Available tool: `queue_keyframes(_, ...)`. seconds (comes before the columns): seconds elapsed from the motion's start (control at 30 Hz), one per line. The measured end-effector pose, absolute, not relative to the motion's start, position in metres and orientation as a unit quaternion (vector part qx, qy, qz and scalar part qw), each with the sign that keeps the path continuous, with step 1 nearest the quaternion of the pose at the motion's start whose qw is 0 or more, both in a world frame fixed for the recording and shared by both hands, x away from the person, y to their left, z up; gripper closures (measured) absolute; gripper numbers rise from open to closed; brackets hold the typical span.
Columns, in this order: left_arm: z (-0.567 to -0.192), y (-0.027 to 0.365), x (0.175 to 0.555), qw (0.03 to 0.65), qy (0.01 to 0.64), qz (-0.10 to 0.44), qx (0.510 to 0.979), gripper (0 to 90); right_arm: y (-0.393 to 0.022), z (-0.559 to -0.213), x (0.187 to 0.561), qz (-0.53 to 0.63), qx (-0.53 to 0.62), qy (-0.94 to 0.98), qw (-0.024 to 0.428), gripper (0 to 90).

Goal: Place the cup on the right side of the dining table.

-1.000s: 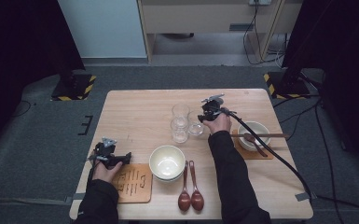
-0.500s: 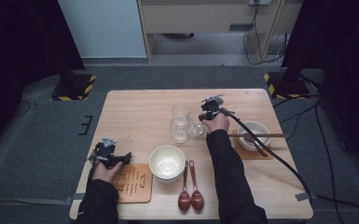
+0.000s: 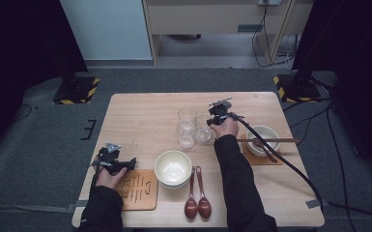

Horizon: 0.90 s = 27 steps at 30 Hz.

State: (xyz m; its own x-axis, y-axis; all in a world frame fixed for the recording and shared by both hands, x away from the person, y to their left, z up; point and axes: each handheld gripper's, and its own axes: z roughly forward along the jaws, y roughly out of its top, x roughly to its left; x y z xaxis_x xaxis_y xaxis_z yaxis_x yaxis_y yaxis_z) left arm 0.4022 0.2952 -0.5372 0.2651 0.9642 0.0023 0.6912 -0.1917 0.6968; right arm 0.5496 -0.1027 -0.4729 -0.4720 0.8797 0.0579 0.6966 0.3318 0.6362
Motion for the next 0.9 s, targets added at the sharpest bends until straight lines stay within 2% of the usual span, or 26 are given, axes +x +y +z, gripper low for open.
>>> queue_keyframes(0.9,-0.537,0.295,0.402,0.298,0.561,0.229,0.737,0.0,-0.122,-0.453,0.538,0.303,0.484,0.808,0.142,85.2)
